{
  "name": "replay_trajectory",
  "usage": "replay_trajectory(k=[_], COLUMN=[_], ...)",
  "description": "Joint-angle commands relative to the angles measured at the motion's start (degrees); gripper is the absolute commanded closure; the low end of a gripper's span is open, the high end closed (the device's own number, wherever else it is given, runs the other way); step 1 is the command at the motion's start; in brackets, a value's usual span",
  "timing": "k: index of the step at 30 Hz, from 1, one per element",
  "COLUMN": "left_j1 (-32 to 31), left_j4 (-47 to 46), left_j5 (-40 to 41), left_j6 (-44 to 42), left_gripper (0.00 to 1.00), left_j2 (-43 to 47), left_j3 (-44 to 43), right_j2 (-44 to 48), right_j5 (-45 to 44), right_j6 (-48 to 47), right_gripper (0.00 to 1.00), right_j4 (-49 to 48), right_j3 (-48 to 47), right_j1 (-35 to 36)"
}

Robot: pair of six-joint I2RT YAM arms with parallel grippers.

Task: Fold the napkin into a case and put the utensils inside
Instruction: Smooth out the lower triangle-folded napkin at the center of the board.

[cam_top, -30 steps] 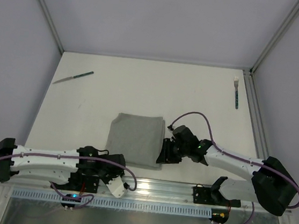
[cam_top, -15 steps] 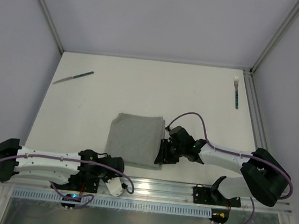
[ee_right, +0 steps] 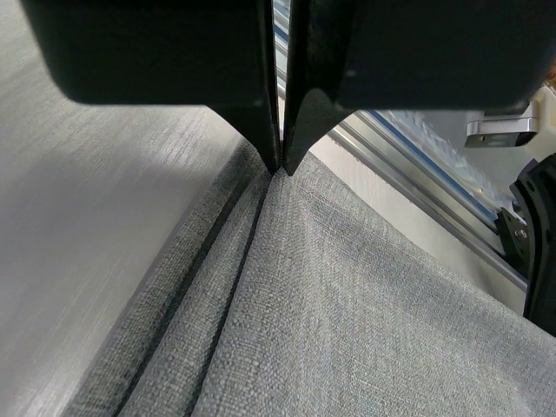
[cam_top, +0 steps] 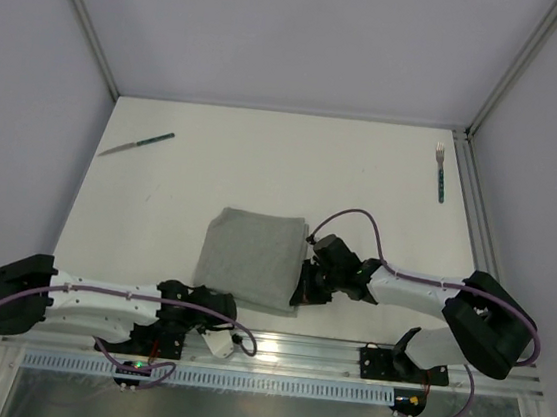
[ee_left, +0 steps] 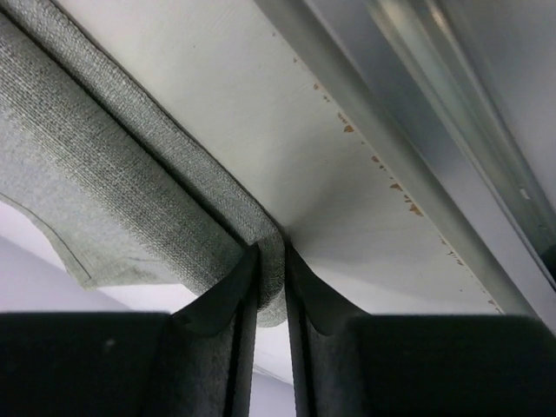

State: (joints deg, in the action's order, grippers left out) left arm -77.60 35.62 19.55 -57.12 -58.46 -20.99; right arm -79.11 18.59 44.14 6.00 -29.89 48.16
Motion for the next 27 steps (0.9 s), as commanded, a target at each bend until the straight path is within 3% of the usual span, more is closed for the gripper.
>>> replay_trajectory(k=[1, 3, 5, 13, 21, 27], left_j1=[1.0, 1.3, 1.2, 1.2, 1.2, 1.2], left_j4=[-1.2, -0.5, 0.6, 6.7, 5.8, 9.1], left_j5=[1.5, 1.6, 1.4, 0.4, -0.2, -5.1], left_j6=[0.6, 0.7, 1.0, 2.4, 4.1, 4.1], left_gripper=[0.86, 0.96, 1.0, 1.0, 1.0, 0.78], left_j2=[-2.1, -2.5, -2.2, 2.9, 0.1, 3.4], left_j3=[1.0, 0.8, 0.3, -0.1, -1.3, -3.0], right_j2=[1.4, 1.9, 2.2, 6.1, 5.5, 1.6], right_j5=[-0.4, -0.4, 0.0, 2.2, 4.2, 4.7], right_j6=[-0.1, -0.2, -0.5, -1.2, -1.3, -0.4], right_gripper=[0.97, 0.97, 0.97, 0.97, 0.97, 0.97], right_j4=[-1.2, -1.0, -0.4, 3.2, 1.9, -2.4], right_j3=[-1.4, -1.1, -0.9, 0.5, 3.9, 6.0], right_j1=[0.3, 0.2, 0.3, 0.3, 0.3, 0.3])
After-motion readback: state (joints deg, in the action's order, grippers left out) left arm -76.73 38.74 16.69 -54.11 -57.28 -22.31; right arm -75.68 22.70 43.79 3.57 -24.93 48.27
